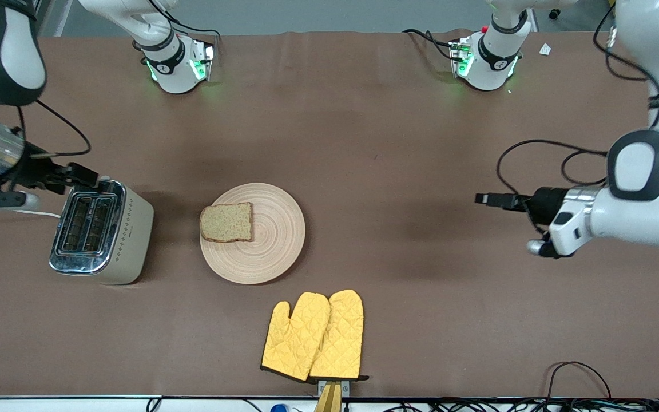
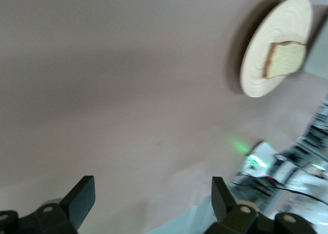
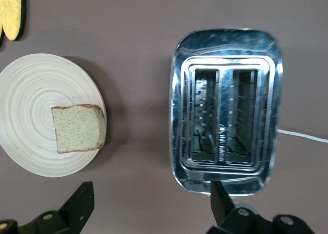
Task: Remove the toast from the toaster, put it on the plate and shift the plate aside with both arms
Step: 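Reach the left gripper to the rim of the wooden plate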
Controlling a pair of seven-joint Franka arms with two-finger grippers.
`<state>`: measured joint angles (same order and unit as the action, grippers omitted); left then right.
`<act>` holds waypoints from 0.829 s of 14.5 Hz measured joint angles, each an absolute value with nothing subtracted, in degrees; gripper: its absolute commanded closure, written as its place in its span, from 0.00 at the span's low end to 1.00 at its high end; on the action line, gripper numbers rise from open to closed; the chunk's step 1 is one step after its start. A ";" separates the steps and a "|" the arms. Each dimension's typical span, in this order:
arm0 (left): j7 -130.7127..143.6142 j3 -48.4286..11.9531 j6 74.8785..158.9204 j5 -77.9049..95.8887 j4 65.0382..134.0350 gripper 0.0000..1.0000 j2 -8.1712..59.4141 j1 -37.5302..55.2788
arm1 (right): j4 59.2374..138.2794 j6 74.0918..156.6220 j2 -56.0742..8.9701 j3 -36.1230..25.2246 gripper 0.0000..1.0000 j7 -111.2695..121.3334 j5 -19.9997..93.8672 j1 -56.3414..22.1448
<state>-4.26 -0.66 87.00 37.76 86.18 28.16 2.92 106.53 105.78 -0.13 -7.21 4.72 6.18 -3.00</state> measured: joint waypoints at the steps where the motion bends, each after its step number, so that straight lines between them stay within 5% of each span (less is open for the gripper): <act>1: -4.66 -0.85 87.88 40.83 86.16 0.00 30.42 3.12 | 105.04 103.80 0.25 -7.21 0.00 4.72 5.38 -2.96; 8: -8.32 -11.91 105.21 51.98 85.97 0.00 42.04 5.47 | 90.27 86.62 1.52 -7.50 0.00 4.71 -0.49 -2.39; 12: -9.09 -12.54 118.80 59.89 85.91 0.00 45.96 13.78 | 88.28 84.54 2.14 -7.46 0.00 4.68 -1.32 -2.39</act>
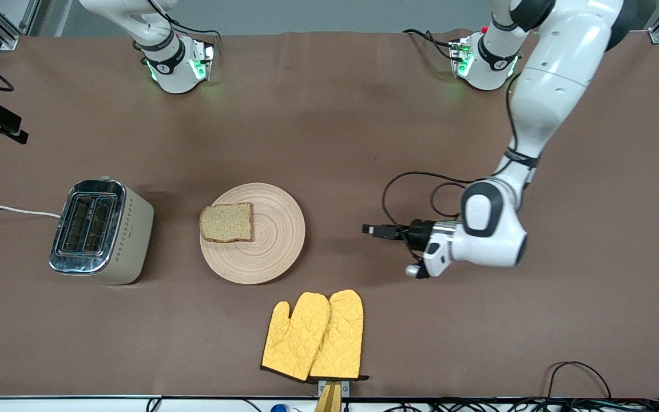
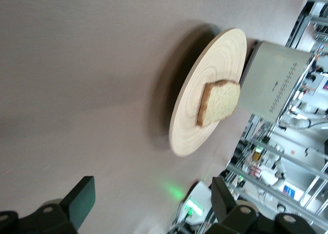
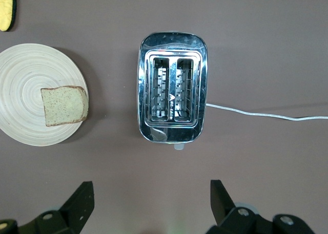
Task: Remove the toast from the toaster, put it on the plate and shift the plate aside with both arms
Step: 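Reach the left gripper to the rim of the wooden plate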
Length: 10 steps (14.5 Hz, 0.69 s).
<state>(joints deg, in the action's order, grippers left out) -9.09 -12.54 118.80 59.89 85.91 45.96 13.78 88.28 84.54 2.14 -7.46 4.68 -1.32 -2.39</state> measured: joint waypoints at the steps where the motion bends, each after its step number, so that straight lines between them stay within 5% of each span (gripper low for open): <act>1: -10.18 -12.54 121.80 62.40 85.91 0.00 47.07 15.83 | 88.28 84.33 2.09 -7.47 0.00 4.62 -1.34 -2.39; 10: -13.10 -12.53 135.88 74.79 83.64 0.00 51.81 26.98 | 88.28 82.88 2.04 -7.14 0.00 4.54 -1.35 -2.46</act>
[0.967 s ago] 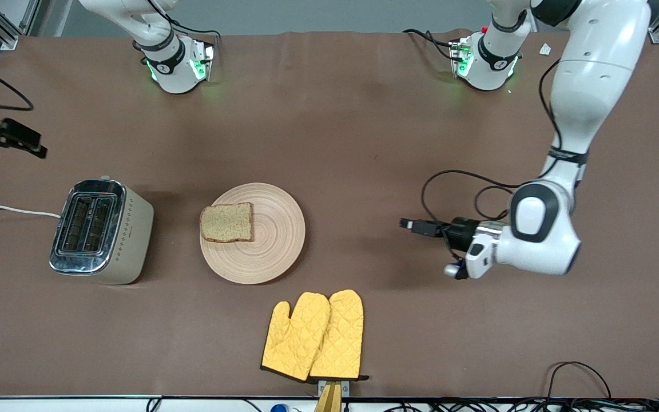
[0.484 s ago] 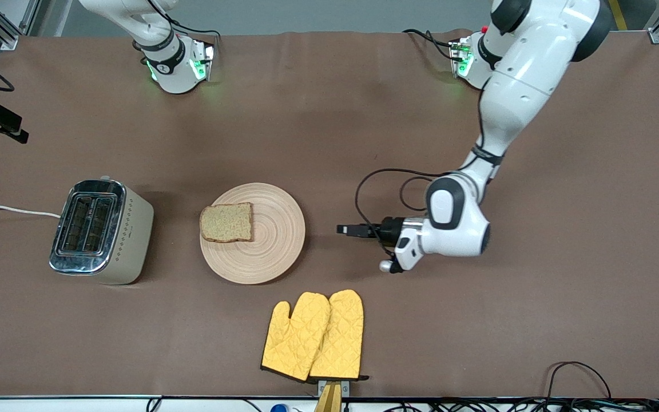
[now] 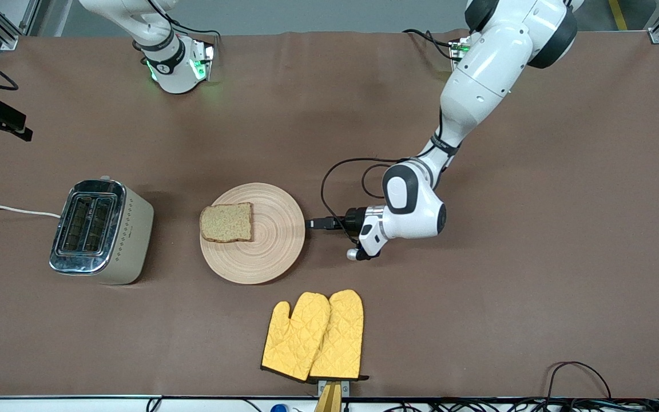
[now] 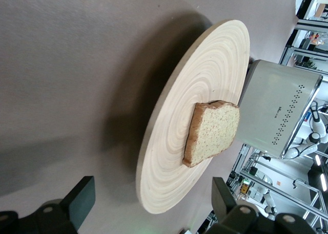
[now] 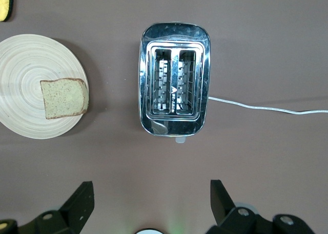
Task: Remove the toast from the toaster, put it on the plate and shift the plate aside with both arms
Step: 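Reach the left gripper to the rim of the wooden plate, then grip the plate rim with the left gripper and drag it sideways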
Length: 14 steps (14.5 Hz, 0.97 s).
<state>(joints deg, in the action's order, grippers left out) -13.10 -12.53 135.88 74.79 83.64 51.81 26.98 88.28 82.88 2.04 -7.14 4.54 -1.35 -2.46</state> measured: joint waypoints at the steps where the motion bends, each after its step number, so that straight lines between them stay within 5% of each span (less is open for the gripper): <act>1: -13.11 -12.54 136.90 75.55 83.18 0.00 52.17 27.76 | 88.28 82.78 2.04 -7.14 0.00 4.54 -1.36 -2.46; 10: -13.15 -12.54 147.51 78.11 78.56 0.04 55.66 33.24 | 88.28 82.73 2.04 -6.69 0.00 4.54 -1.36 -2.62; 12: -13.15 -12.54 148.63 78.12 77.85 0.24 56.29 33.87 | 88.27 82.73 2.04 -6.54 0.00 4.54 -1.36 -2.82; 14: -13.15 -12.54 149.97 78.12 77.05 0.59 57.12 34.86 | 88.27 82.73 2.04 -6.41 0.00 4.54 -1.36 -2.95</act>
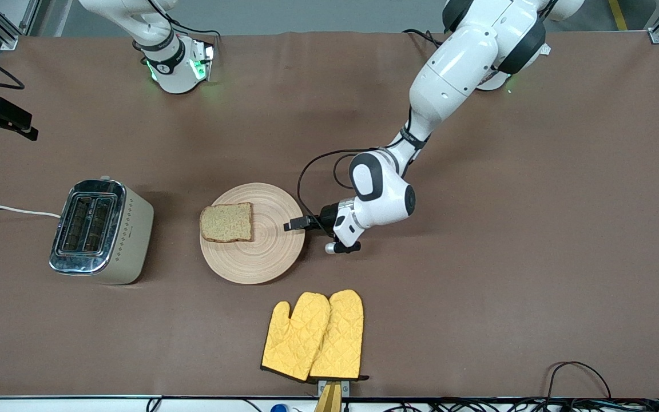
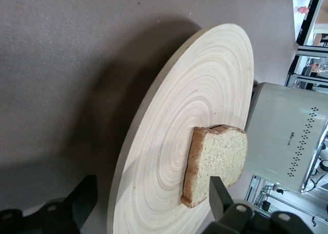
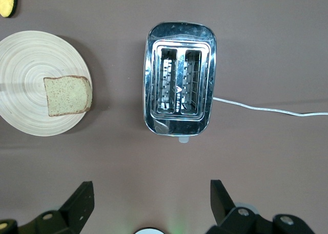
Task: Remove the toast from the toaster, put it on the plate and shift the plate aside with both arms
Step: 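Grip the plate rim with the left gripper and drag it sideways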
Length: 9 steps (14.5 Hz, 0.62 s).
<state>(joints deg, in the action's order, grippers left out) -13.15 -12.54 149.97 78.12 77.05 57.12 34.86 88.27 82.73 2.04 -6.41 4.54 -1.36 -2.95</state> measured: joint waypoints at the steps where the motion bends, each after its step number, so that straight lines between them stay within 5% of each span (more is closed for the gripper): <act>1: -13.15 -12.55 150.61 78.12 76.77 0.74 57.52 35.43 | 88.27 82.73 2.04 -6.39 0.00 4.54 -1.36 -2.98; 4: -13.25 -12.50 151.29 78.12 76.50 0.96 58.10 36.03 | 88.27 82.73 2.04 -6.39 0.00 4.54 -1.36 -2.99; 9: -16.02 -12.43 151.17 78.47 76.00 1.00 58.22 35.92 | 88.27 82.50 2.04 -6.38 0.00 4.54 -1.36 -3.00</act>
<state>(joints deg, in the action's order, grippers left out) -16.02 -12.43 151.17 78.47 76.00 58.22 35.92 88.27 82.50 2.04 -6.38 4.54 -1.36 -3.00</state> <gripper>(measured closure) 0.877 0.000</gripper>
